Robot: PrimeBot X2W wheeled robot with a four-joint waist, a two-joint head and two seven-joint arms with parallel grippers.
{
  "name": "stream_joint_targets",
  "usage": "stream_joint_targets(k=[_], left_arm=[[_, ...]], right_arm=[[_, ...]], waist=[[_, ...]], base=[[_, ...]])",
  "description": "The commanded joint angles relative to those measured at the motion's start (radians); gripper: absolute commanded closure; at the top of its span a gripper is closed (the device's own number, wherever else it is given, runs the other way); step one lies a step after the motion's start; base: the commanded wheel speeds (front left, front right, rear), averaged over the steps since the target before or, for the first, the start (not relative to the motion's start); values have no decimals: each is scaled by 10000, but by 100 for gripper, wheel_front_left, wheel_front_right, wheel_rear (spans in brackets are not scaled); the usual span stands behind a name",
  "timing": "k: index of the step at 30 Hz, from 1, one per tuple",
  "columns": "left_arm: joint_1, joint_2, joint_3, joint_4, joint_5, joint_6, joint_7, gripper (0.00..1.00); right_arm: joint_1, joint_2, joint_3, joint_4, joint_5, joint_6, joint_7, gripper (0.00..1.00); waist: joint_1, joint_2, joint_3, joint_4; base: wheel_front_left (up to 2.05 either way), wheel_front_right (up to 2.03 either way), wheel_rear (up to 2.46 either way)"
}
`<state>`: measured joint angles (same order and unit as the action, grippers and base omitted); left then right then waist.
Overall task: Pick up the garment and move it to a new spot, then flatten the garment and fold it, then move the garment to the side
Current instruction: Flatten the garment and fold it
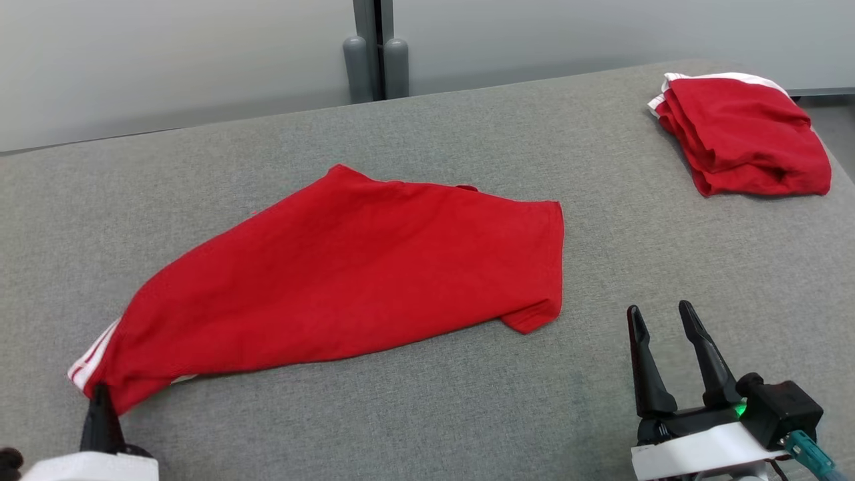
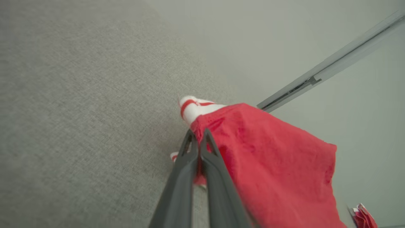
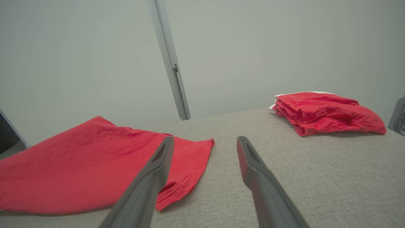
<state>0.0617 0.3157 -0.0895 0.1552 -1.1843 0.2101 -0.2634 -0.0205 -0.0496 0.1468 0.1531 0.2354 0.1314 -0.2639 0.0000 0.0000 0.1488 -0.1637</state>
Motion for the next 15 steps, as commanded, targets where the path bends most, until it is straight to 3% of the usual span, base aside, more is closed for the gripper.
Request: stream_joint_targets(k=[1,8,9,10,11,12,15], left_arm=[[192,36,-204,226,207,-81,-2,100],[40,-307,-473,706,1338,-480,-7,100],[34,-390,-442,764,1597,-513,-7,66],[-1,-433,-389,793,1919,-512,-8,13],[-1,-433,-389,793,1919,-512,-8,13],[-52,-483,-324,765,2268,-565,-10,0],[-207,-724,58,238,3937,-674,-11,0]], right_arm=[[-43,-19,-8,63,-110,-16,-6,0],[-15,-19,57,308,-143,-16,-6,0],[-48,-19,82,385,-113,-16,-4,0],[-79,-18,115,468,-66,-16,-6,0],[-79,-18,115,468,-66,-16,-6,0],[-120,-16,154,546,3,-16,-4,0],[-241,-21,196,839,262,-16,-4,0]], waist=[[0,0,42,88],[0,0,43,503],[0,0,31,556],[0,0,19,606],[0,0,19,606],[0,0,4,652],[0,0,-24,807]], base=[[0,0,0],[0,0,0],[0,0,0],[0,0,0],[0,0,0],[0,0,0],[0,0,0]])
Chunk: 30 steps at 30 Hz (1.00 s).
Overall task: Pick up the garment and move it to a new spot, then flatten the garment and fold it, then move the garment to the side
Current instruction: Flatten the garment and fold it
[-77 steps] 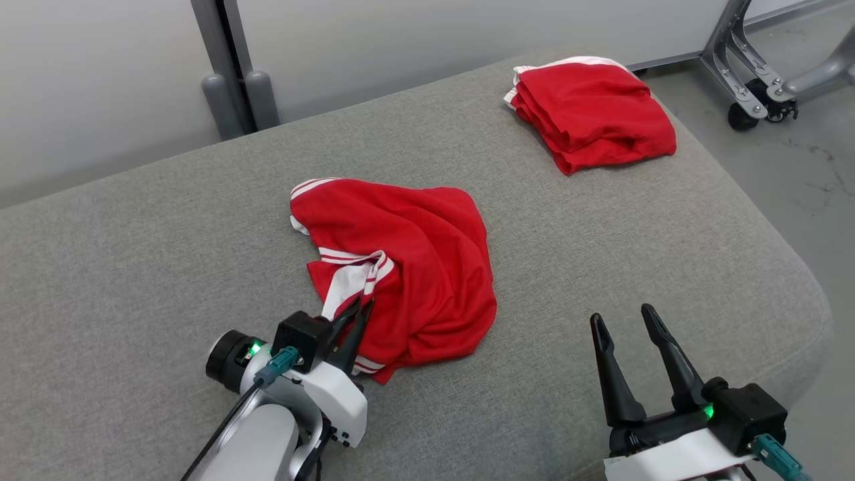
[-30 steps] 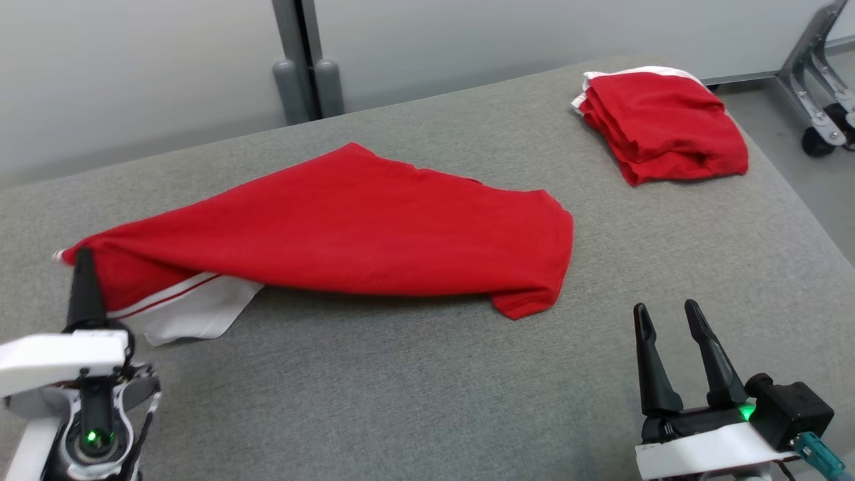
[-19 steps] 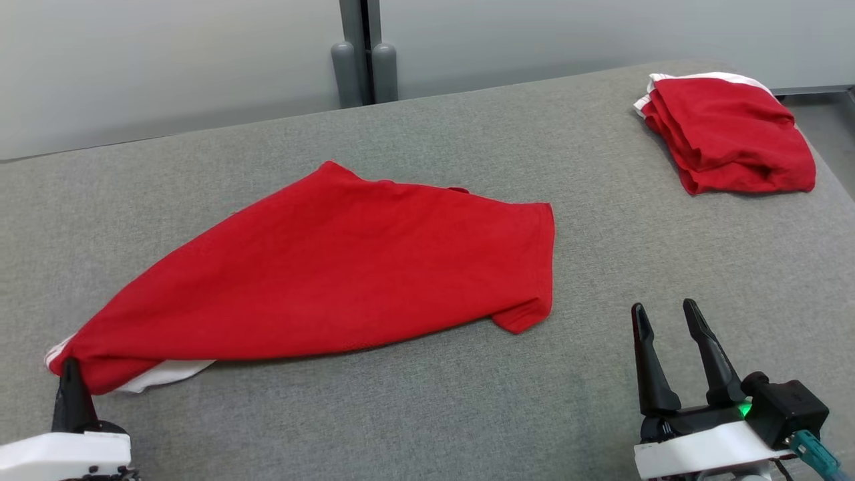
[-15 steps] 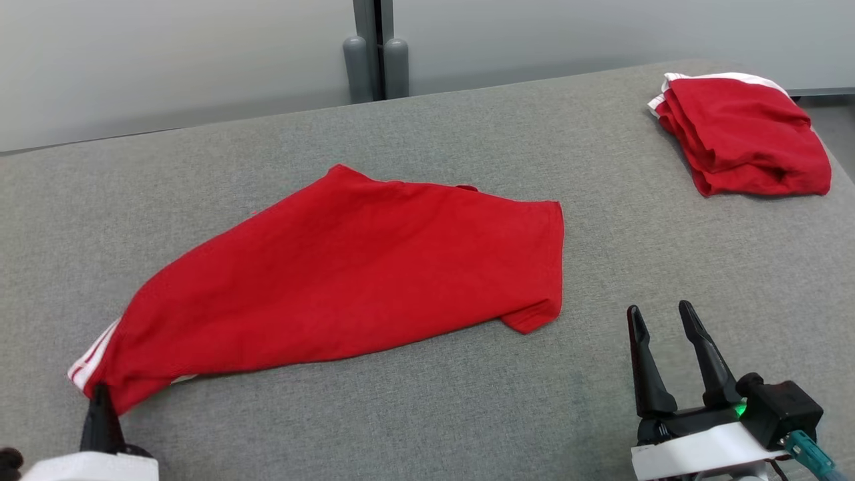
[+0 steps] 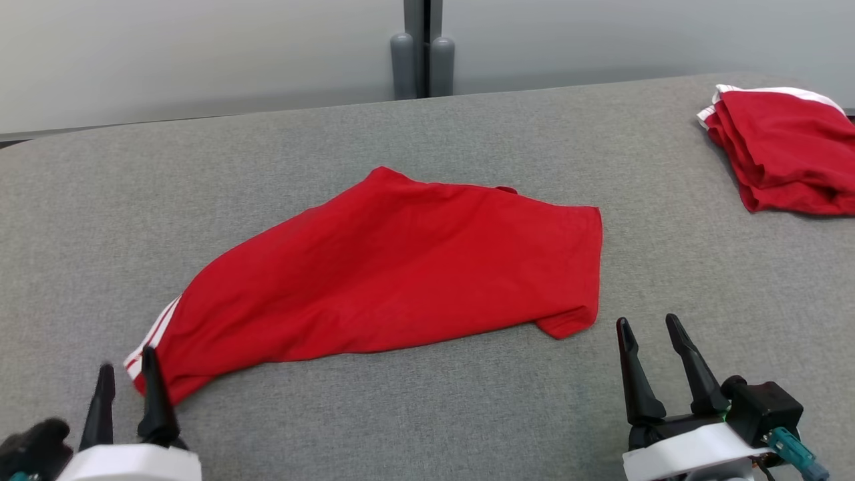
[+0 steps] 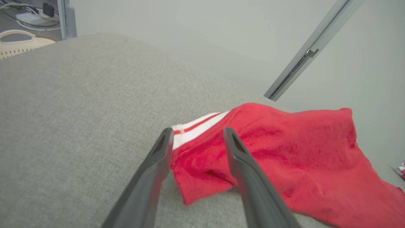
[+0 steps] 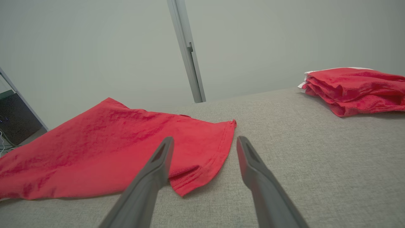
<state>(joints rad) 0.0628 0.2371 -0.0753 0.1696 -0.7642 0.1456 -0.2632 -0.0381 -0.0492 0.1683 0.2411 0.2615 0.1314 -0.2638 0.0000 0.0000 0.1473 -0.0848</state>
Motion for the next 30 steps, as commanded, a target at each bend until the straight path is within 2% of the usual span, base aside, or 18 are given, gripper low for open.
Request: stream_joint_targets(k=[1,3,6,8,12,19,24,27,28,30], left_arm=[[-198,-104,95,-209,338,-75,-11,0],[-149,-377,340,-869,1689,-209,-10,0],[-97,-700,200,-1463,3447,-493,-6,0],[-318,-798,-104,-1320,4245,-768,-6,0],[-1436,-508,-980,-191,5485,-1287,-6,0],[-4303,124,-2132,2379,6656,-2068,1471,0],[-5459,410,-2579,3691,6399,-2596,2593,0],[-5860,715,-2942,4096,6252,-2709,2605,0],[-5936,757,-3051,4166,6191,-2739,2504,100],[-6011,853,-3255,4277,6134,-2749,2273,100]], right_arm=[[-109,-23,-15,46,48,-16,-7,0],[-241,-20,51,261,106,-16,-6,0],[-368,-20,178,413,115,-16,-7,0],[-430,-26,205,456,101,-16,-6,0],[-566,-107,437,494,45,-16,-6,0],[-810,-212,462,464,54,-16,-6,0],[-816,-171,322,377,64,-16,-6,0],[-827,-147,301,346,75,-16,-6,0],[-840,-138,289,337,77,-16,-7,0],[-880,-127,233,320,84,-16,-6,0]], waist=[[0,0,-17,74],[0,0,-46,203],[0,0,-96,362],[0,0,-70,428],[0,0,123,368],[0,0,627,-207],[0,0,928,-597],[0,0,1082,-712],[0,0,1124,-726],[0,0,1194,-718]], base=[[0,0,0],[0,0,0],[0,0,0],[0,0,0],[0,0,0],[0,0,0],[0,0,0],[0,0,0],[0,0,0],[0,0,0]])
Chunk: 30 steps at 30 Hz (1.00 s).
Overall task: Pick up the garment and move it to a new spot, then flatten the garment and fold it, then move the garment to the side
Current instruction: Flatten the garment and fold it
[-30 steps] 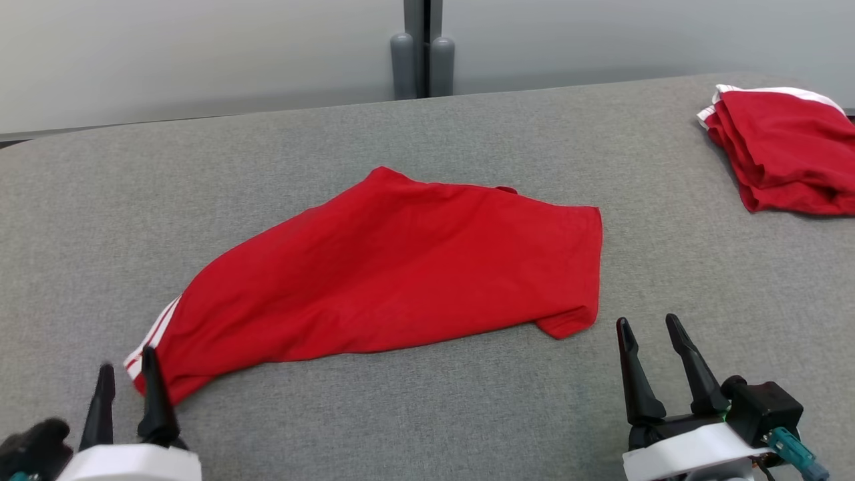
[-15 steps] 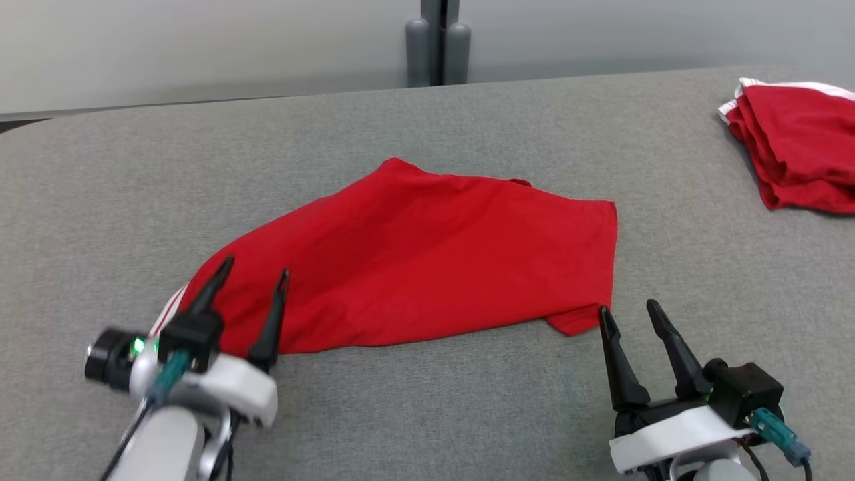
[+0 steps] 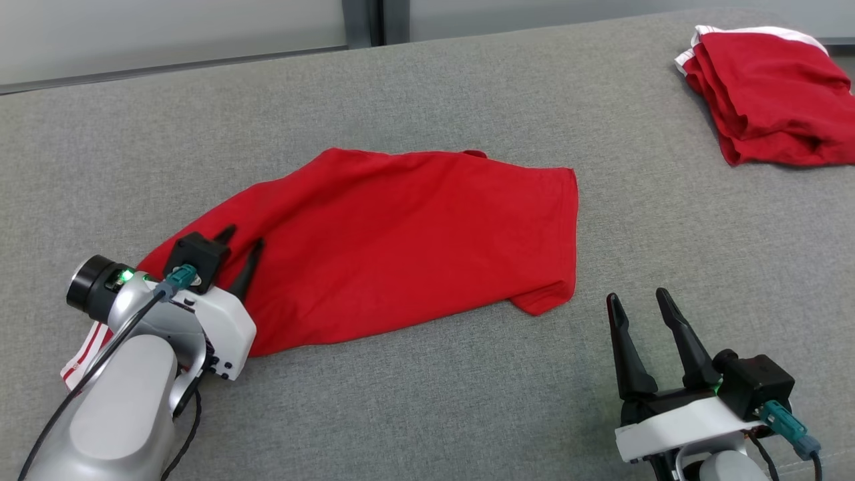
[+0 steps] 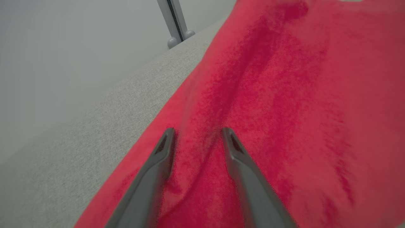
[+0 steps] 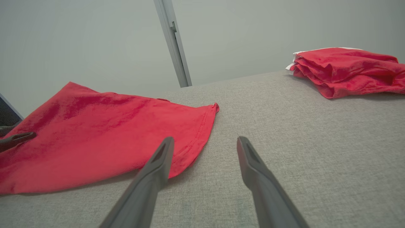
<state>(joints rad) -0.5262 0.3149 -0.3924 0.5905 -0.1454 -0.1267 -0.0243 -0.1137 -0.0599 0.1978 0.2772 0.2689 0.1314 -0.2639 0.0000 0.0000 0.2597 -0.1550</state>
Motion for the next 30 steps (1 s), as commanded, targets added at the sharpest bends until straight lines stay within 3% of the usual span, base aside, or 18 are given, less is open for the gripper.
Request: stream_joint_targets(k=[1,10,16,21,22,23,26,30], left_arm=[[-137,107,-180,79,-113,-31,-277,100],[688,164,-1295,-1365,-714,-38,-603,100],[2220,177,-2326,-3734,-1543,-39,1280,100],[3176,164,-2581,-4746,-2285,106,2774,100],[3246,183,-2575,-4883,-2319,182,2890,17],[3292,182,-2544,-5047,-2344,266,2943,0],[3343,73,-2274,-5966,-2641,555,3014,0],[3546,51,-2116,-7515,-3336,566,3581,0]], right_arm=[[-137,-10,-81,-50,7,-16,-4,0],[-270,39,-251,-131,-16,-16,-4,0],[-201,49,-337,-168,-63,-16,-4,0],[-329,60,-290,-149,-53,-16,-5,0],[-355,63,-257,-148,-43,-16,-4,0],[-375,66,-242,-150,-21,-16,-4,0],[-387,75,-308,-156,34,-16,-4,0],[-267,77,-374,-100,51,-16,-4,0]], waist=[[0,0,98,-1],[0,0,256,268],[0,0,392,545],[0,0,506,591],[0,0,524,567],[0,0,536,533],[0,0,484,409],[0,0,357,281]], base=[[0,0,0],[0,0,0],[0,0,0],[0,0,0],[0,0,0],[0,0,0],[0,0,0],[0,0,0]])
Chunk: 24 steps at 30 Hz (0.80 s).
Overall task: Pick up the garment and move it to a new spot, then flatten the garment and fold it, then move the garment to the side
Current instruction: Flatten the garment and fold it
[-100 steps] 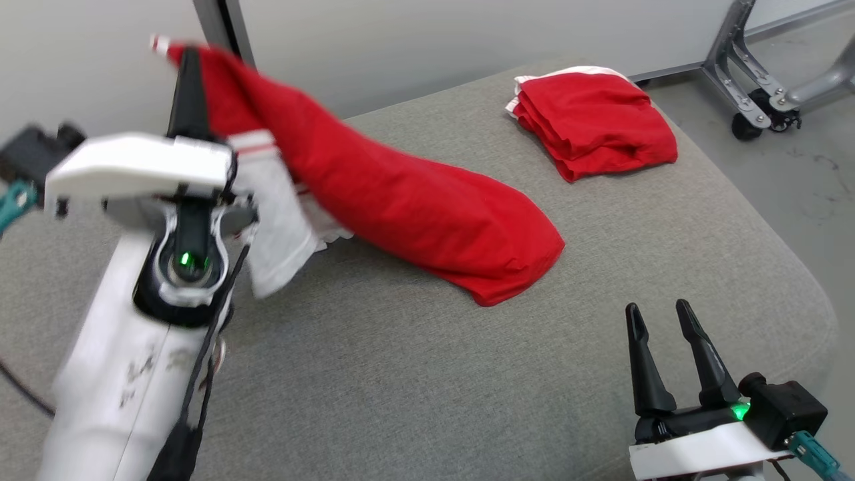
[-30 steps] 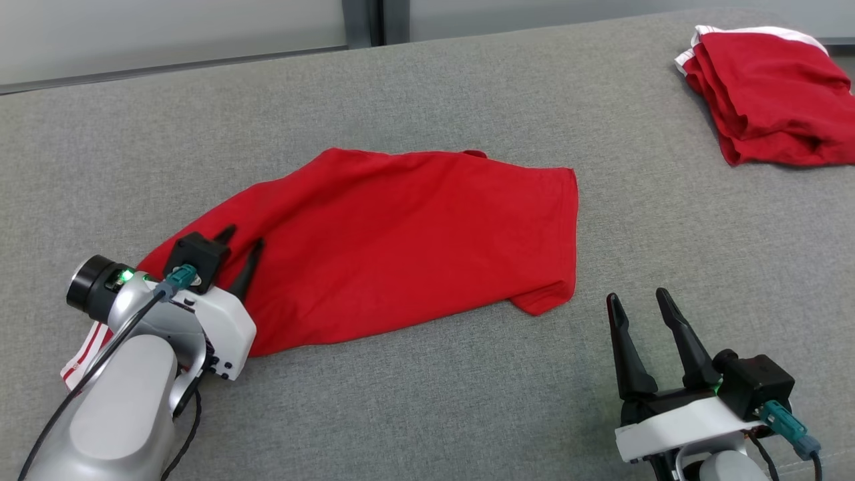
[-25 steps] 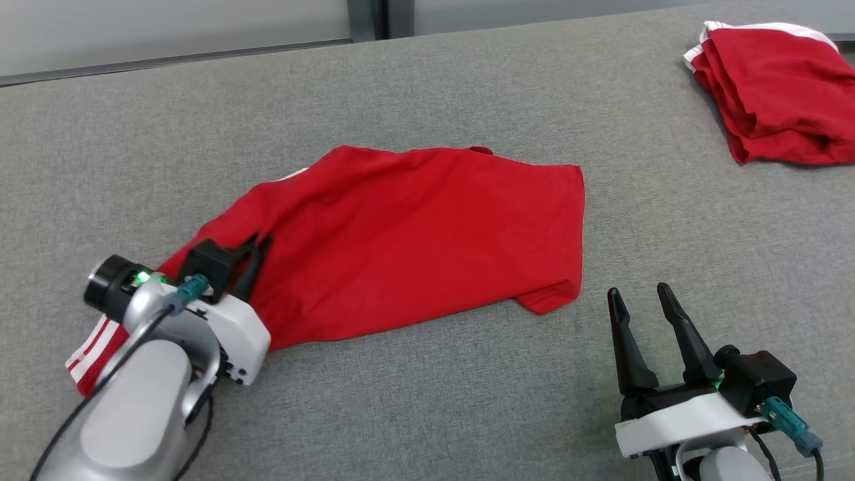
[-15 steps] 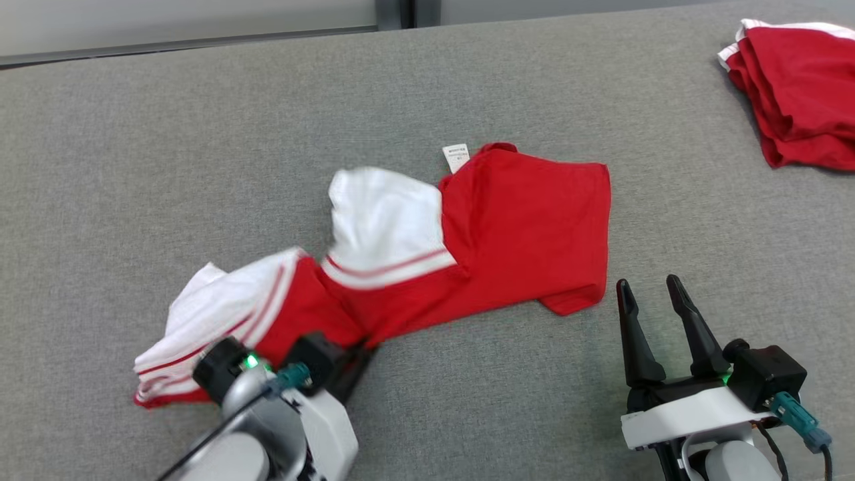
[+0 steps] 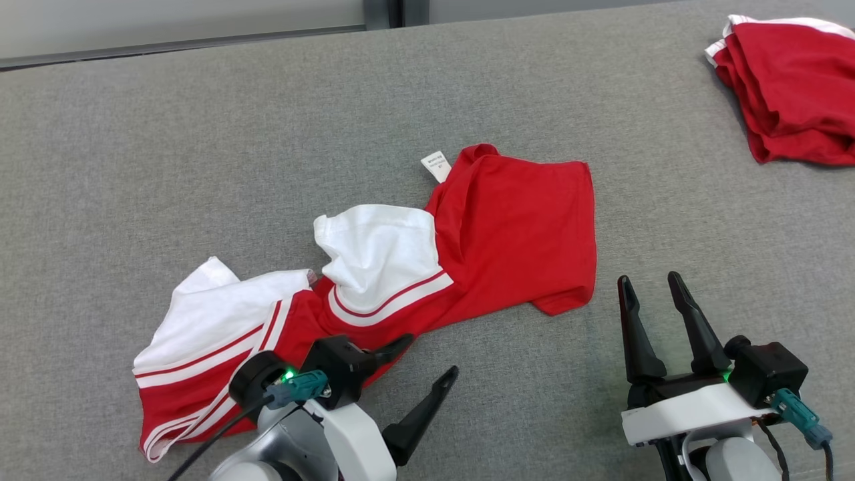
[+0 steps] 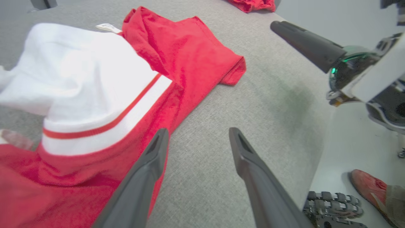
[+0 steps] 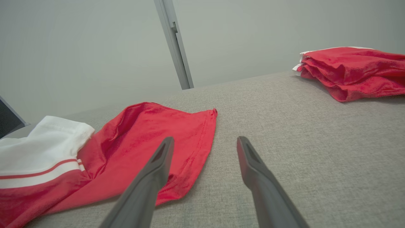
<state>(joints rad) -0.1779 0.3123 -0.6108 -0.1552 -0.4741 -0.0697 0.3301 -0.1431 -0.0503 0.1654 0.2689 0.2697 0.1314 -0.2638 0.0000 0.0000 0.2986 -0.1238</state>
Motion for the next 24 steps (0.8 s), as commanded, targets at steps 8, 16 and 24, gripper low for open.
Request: stream_joint_targets(k=[8,16,24], left_arm=[[-1232,882,2084,-1421,-2319,489,2295,0],[-3322,820,3245,1119,-5497,1286,5458,0],[-4461,332,3849,2952,-6902,2504,6811,0]], right_arm=[[75,-9,4,-21,112,-16,-6,0],[-224,-8,265,-52,194,-16,-6,0],[-372,-9,438,-44,283,-16,-7,0]], waist=[[0,0,-97,-103],[0,0,124,-303],[0,0,389,-614]], base=[[0,0,0],[0,0,0],[0,0,0]])
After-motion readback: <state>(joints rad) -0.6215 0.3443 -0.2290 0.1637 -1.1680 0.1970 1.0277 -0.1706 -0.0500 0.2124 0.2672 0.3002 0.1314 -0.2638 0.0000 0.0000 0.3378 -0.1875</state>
